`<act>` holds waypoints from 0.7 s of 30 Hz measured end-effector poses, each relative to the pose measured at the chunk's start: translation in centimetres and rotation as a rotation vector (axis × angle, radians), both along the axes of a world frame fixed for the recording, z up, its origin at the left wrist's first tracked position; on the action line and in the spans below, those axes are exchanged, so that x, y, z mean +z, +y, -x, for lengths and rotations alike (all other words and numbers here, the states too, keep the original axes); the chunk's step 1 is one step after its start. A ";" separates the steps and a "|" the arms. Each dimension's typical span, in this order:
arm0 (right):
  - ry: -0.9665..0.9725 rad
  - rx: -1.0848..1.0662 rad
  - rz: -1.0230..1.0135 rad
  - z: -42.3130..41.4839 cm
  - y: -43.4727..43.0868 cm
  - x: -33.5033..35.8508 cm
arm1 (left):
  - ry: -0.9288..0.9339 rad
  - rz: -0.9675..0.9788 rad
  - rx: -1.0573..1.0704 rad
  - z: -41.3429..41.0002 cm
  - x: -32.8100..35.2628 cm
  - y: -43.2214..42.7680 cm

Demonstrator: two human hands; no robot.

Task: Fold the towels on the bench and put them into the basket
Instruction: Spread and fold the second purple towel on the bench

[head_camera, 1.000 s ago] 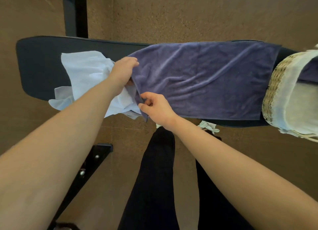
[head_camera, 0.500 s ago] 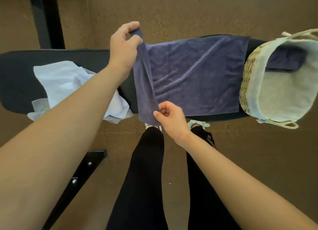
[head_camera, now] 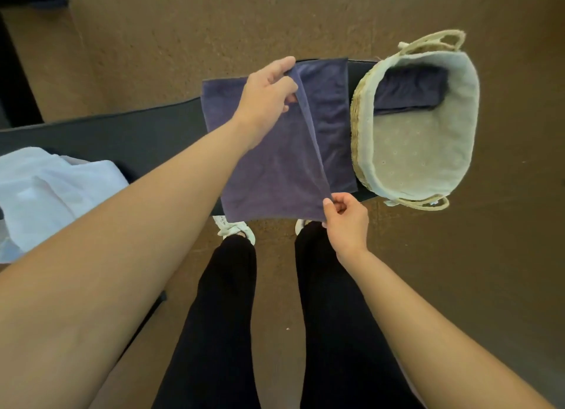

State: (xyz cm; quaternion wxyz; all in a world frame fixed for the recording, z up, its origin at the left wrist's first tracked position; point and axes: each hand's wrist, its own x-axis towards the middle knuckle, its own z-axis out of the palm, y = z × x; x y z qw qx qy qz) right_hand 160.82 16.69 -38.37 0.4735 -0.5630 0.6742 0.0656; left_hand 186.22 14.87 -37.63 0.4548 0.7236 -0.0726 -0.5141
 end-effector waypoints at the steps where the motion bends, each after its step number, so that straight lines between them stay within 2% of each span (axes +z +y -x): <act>1: 0.021 -0.019 0.016 0.5 -0.6 -0.3 | 0.002 -0.002 -0.014 0.7 -0.1 -1.0; 8: 0.151 -0.157 0.128 2.7 -2.9 -2.1 | 0.039 0.056 -0.138 4.0 -1.0 -6.0; 11: 0.206 -0.193 0.100 3.1 -2.6 -2.4 | -0.041 0.014 -0.192 4.9 -2.6 -5.0; 16: 0.049 0.173 0.148 2.9 -0.9 -2.8 | -0.342 -0.271 -0.249 6.8 -5.4 2.9; 18: -0.001 0.349 0.174 2.4 -0.8 -3.6 | -0.443 -0.316 -0.384 7.8 -6.2 6.8; 21: 0.067 0.642 0.203 1.9 -1.8 -5.2 | -0.622 -0.354 -0.627 9.0 -7.3 11.9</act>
